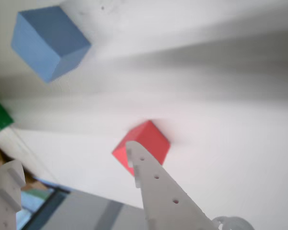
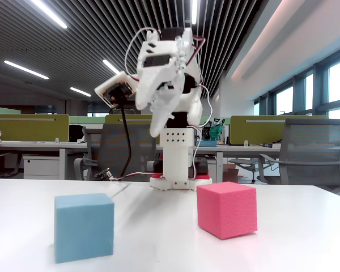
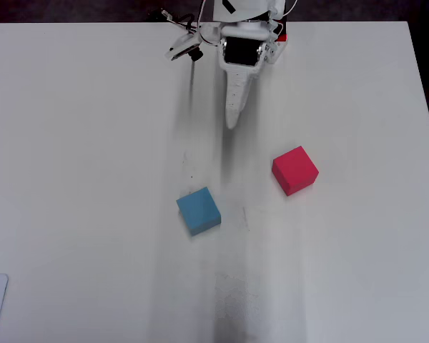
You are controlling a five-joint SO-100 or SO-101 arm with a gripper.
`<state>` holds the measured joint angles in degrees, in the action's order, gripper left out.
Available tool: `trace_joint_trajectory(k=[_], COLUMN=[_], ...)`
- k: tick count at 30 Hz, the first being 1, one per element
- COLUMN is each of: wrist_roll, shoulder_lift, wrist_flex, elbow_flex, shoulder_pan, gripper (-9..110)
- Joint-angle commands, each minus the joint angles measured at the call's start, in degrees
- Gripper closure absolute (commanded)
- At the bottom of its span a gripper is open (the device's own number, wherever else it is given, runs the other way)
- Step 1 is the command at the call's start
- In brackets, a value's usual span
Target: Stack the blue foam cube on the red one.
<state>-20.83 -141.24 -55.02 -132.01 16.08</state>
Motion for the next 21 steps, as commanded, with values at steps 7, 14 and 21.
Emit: trace_joint_trajectory(k=[7, 14, 21], wrist_roll=[0.3, 2.1, 7.5], shoulder_lift=[24.3, 38.2, 47.0], wrist_flex=[0.4, 1.4, 2.9], elbow_flex=[23.3, 34.0, 39.6], shoulder_pan=[8.3, 11.2, 10.6], gripper=[68, 67, 64])
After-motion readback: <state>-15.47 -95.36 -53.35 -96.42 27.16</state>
